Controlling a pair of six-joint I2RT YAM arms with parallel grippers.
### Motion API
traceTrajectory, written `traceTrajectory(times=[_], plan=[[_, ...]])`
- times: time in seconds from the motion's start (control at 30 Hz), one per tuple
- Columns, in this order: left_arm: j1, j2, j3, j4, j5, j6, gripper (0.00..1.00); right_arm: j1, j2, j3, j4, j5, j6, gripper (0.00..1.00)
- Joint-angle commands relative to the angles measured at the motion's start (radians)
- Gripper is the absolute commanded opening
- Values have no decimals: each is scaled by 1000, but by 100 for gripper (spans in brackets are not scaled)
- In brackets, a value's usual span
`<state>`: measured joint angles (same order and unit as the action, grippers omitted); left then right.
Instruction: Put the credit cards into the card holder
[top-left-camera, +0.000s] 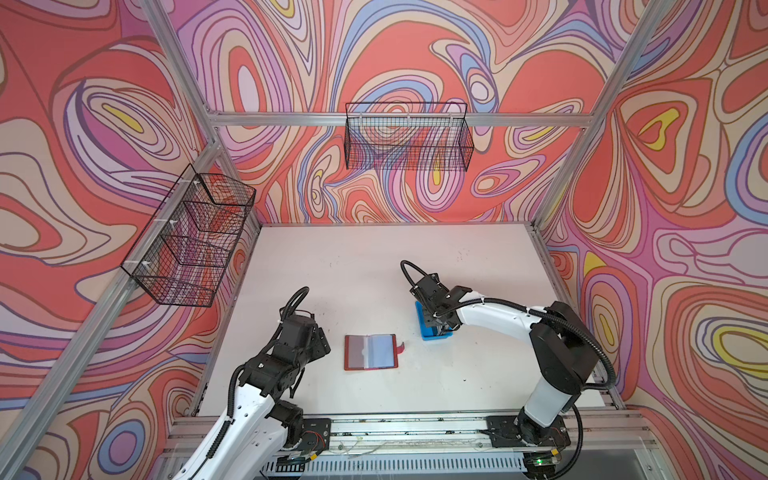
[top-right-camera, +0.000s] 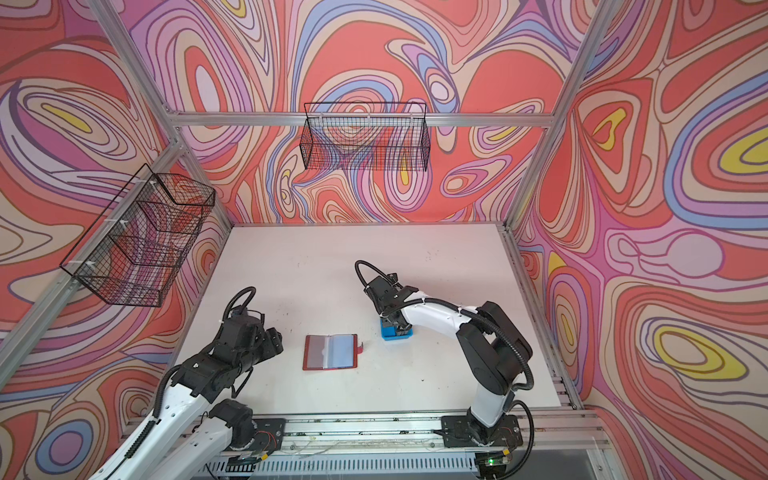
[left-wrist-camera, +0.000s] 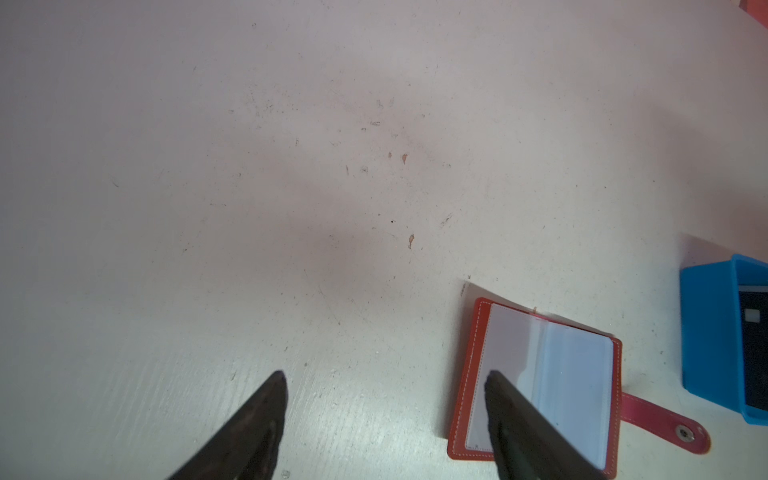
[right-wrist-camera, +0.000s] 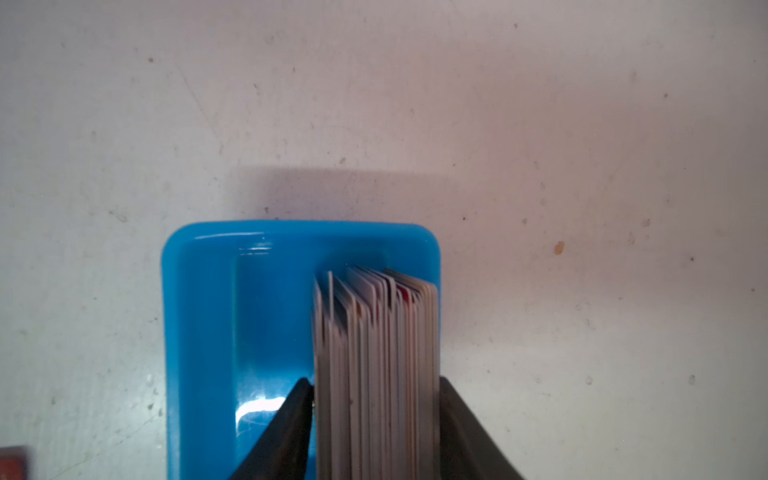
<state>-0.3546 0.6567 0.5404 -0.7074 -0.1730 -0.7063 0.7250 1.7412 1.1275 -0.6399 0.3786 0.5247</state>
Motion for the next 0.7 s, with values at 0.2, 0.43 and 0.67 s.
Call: traceTrajectory(times=[0.2, 0.43, 0.67], plan=[[-2, -3, -14, -14, -3, 8, 77, -3, 10, -25, 49, -78, 12, 46], [-2, -3, -14, -13, -2, 8, 77, -27, 58, -38, 79, -121, 23, 48], [-1, -2, -13, -12, -2, 8, 77, -57, 49, -63, 120, -173, 26, 46]])
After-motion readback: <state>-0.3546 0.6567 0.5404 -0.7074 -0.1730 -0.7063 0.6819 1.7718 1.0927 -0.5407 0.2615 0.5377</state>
